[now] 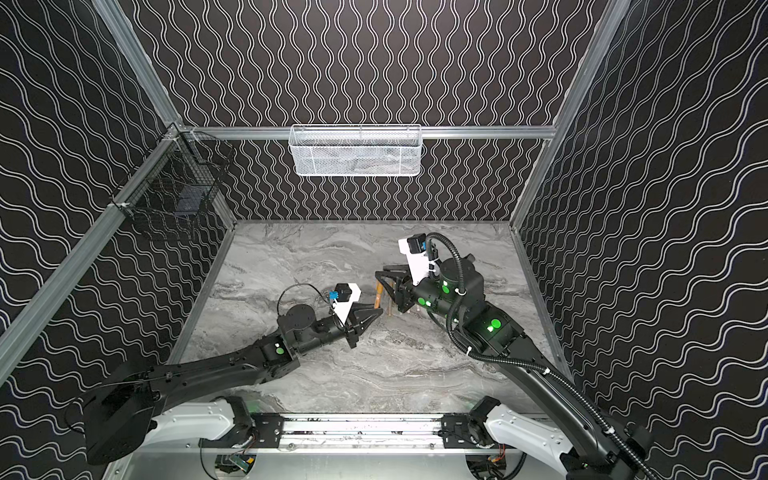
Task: Insert the pens into the pen caps
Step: 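Press the tan cap down onto the brown pen nib with the right gripper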
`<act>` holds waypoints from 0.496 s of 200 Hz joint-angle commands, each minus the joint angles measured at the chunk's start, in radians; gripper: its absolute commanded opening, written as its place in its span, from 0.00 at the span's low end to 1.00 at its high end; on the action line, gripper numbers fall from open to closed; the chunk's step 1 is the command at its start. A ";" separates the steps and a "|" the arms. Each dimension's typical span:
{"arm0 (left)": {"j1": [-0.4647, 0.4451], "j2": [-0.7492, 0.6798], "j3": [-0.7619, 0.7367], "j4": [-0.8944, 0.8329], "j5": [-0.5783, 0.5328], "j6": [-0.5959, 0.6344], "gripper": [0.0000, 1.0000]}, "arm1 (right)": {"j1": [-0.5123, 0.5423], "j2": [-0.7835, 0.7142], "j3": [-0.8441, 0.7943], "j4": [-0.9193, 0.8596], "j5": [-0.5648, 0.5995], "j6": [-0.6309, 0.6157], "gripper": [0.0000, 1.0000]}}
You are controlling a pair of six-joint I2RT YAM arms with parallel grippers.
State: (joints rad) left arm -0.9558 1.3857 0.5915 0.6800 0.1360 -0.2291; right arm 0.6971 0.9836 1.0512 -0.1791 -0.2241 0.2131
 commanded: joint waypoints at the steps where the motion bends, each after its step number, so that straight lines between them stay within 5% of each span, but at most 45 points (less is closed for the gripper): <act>1: -0.001 0.004 -0.003 0.054 0.014 0.020 0.00 | -0.001 0.007 0.001 0.013 -0.048 0.006 0.22; 99: -0.001 0.008 -0.016 0.204 -0.060 0.028 0.00 | -0.001 0.007 -0.034 0.050 -0.099 0.031 0.06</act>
State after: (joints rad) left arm -0.9565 1.3869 0.5690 0.7303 0.1238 -0.2249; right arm 0.6930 0.9901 1.0302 -0.1432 -0.2592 0.2237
